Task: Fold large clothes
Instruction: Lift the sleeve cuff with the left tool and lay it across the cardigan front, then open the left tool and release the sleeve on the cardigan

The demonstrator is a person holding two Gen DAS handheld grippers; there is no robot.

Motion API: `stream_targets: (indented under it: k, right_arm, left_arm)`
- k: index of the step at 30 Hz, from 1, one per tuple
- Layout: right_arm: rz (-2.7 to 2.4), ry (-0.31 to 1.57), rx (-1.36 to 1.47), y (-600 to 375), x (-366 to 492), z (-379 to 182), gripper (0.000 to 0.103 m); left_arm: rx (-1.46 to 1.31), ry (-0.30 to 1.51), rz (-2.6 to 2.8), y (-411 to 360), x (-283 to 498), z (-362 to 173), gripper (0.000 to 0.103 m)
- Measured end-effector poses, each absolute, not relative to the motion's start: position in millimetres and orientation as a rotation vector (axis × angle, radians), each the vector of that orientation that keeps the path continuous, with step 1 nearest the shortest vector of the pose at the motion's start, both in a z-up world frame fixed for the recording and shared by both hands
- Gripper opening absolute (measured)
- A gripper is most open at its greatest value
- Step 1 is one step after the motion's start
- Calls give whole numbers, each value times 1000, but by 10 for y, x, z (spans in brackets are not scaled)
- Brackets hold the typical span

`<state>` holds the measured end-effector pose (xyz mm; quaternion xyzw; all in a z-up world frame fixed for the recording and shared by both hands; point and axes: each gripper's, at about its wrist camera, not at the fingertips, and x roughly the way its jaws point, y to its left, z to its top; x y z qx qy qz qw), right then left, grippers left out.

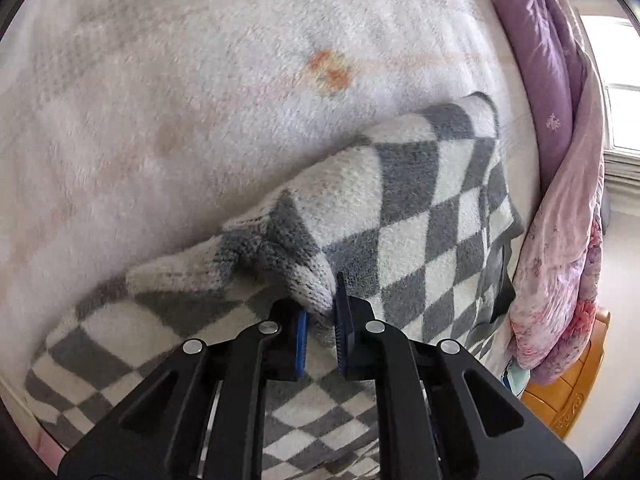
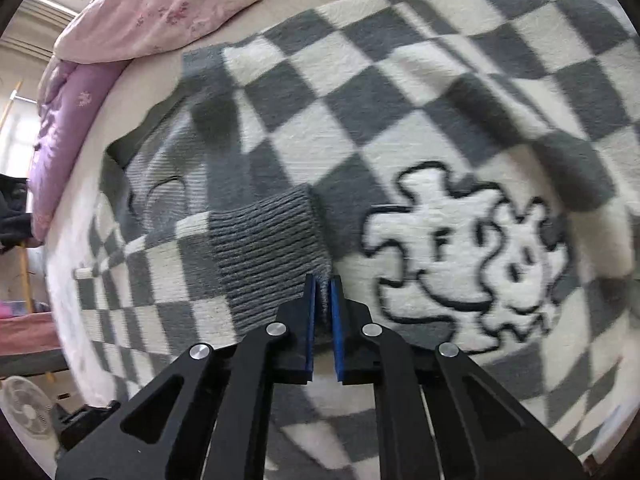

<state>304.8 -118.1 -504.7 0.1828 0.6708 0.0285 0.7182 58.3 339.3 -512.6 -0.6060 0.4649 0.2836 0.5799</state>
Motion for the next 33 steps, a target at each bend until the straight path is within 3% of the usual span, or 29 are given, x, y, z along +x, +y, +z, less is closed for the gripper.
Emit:
stream_targets:
  k: [2,6,7,8,10,11,18,27,33]
  right_arm:
    - [-21,1480,353,-1279,3045,-5168,2]
    - [-3,1456,298,-1206,3075,-5228,5]
    - [23,1465,238,-1157,3104,-5179,9]
    - [27,1468,213,-1139,3123,-5144,14]
    - [-10,1454,234,-1221,3122,-5026,62]
    - [-32,1434,258,-1273,3107,-4959,68]
    - [-51,1404,119,-1240,2877,-4545,69]
    - [6,1374,158,-1342,2564,-3935,69]
    - [-1,1314,214,-1900,2452,-3458,70]
  left_arm:
    - [-1387,1130,660,3350,603,-5196,11]
    - [-1307,1156,626,3321,643,-5309,16]
    - [-1317,1147,609,3338,626,-5290,20]
    - [-1326,1147,596,3346,611,-5277,32]
    - [-1306,1193,597,3352,611,-5238,53]
    - [-1283,1221,600,3343,605,-5205,57]
    - [-826,1440,506,2922,910,-4773,57]
    - [-621,1424,406,2229,1167,-4025,57]
    - [-512,1379,359,1606,1332,-3516,57]
